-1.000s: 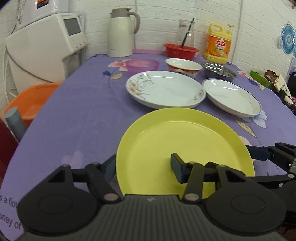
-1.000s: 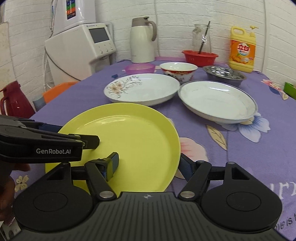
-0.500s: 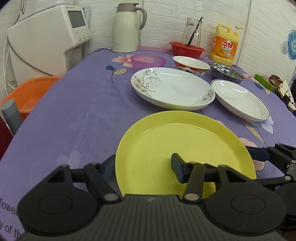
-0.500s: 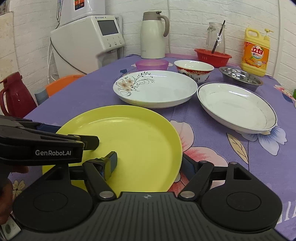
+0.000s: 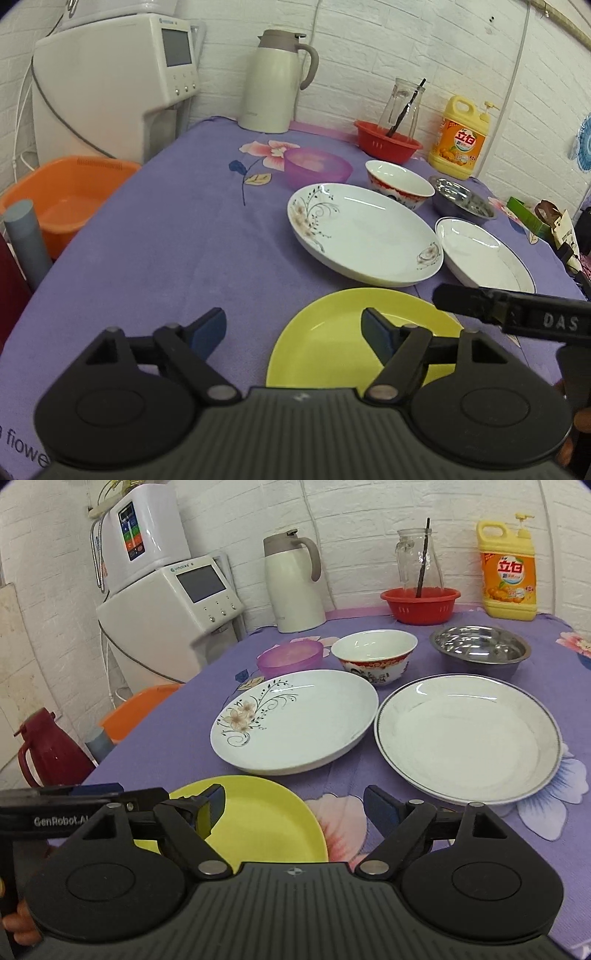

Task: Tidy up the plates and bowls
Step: 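Lift the yellow plate with the left tool toward the floral-print plate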

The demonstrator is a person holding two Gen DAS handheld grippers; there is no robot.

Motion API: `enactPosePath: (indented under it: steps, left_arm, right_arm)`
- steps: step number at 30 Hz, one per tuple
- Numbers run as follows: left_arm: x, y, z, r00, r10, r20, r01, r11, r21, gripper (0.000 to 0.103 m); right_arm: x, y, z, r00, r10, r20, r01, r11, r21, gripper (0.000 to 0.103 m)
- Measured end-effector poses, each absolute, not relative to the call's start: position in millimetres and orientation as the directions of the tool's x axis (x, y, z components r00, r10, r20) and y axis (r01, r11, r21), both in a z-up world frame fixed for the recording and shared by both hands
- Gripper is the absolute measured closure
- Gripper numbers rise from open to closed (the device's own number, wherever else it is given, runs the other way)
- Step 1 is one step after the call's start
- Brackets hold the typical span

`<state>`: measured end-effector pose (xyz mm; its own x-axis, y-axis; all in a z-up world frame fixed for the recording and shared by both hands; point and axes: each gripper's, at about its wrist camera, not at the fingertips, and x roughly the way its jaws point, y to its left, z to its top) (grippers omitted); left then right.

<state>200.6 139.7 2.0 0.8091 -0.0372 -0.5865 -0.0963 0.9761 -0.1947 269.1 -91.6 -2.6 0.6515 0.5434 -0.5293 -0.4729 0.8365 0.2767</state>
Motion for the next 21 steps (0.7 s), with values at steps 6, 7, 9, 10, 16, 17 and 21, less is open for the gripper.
enactPosePath:
  steps: [6,7,9,10,16,17,21]
  left_arm:
    - [214,143,1,0.806,-0.03,-0.591,-0.101,0.977,-0.189,0.029]
    - [218,144,2,0.807,-0.031,-0.59,-0.103,0.976,-0.191,0.029]
    - [227,146,3,0.81,-0.031,-0.586,-0.102,0.976,-0.192,0.029]
    - [231,147,3,0.81,-0.03,-0.585,-0.102,0.976,-0.191,0.029]
    - [252,145,5,0.815,-0.039,-0.579,-0.079,0.981,-0.177,0.029]
    - [256,146,6,0.815,-0.037,-0.578,-0.078,0.982,-0.172,0.028]
    - [279,153,13,0.816,-0.047,-0.577,-0.066,0.983,-0.173,0.028]
  right_arm:
    - [302,-91,-19,0.591,0.559,-0.581,-0.427,0.829,0.362,0.0]
    - [304,-92,-20,0.597,0.546,-0.587,-0.419,0.837,0.353,0.0]
    - [303,-93,-18,0.617,0.523,-0.588,-0.419,0.851,0.317,0.0]
    - [303,-94,-17,0.62,0.513,-0.593,-0.414,0.857,0.308,0.0]
    - [310,-112,-20,0.64,0.466,-0.611,-0.35,0.885,0.308,0.0]
    - [310,-114,-19,0.635,0.467,-0.615,-0.338,0.884,0.321,0.0]
    - [304,-105,-3,0.58,0.554,-0.597,-0.444,0.83,0.338,0.0]
